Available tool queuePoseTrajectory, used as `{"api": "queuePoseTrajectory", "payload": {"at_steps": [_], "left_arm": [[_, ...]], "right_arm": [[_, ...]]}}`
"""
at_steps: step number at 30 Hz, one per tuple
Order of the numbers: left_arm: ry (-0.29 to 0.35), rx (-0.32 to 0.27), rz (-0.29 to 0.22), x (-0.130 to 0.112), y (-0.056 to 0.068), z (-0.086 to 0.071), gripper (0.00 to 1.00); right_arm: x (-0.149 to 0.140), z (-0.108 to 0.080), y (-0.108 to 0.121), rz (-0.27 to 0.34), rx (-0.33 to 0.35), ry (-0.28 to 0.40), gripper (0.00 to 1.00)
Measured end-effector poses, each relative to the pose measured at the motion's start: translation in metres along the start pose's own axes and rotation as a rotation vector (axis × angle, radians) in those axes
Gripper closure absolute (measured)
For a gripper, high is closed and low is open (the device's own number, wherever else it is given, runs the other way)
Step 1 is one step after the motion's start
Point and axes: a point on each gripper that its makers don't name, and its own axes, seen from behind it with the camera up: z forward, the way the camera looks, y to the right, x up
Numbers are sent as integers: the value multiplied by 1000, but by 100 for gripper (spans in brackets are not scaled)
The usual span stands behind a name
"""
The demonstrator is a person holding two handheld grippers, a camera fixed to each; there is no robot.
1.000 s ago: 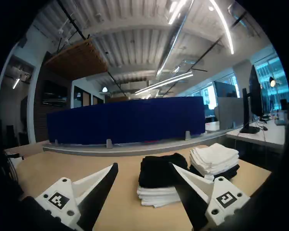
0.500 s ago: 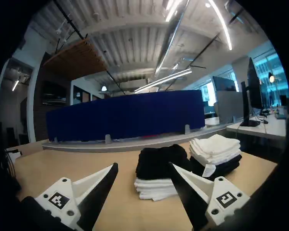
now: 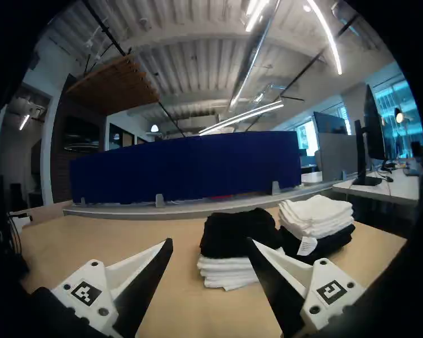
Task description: Fold towel
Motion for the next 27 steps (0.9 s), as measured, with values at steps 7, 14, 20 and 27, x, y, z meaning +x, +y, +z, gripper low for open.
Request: {"api": "queuePoseTrajectory", "payload": {"at_steps": [7,14,20,27], "left_arm": [[0,0,0,0,0,0,8],[0,0,0,0,0,0,8],[0,0,0,0,0,0,8],[0,0,0,0,0,0,8]], "right_arm": [[1,0,-1,-20,-11,3,0],[-4,-1,-12,-82,-4,-1,0],[-5,-1,-16,-96,7,0,0],[-6,-1,-16,-96,8,-2,0]]}}
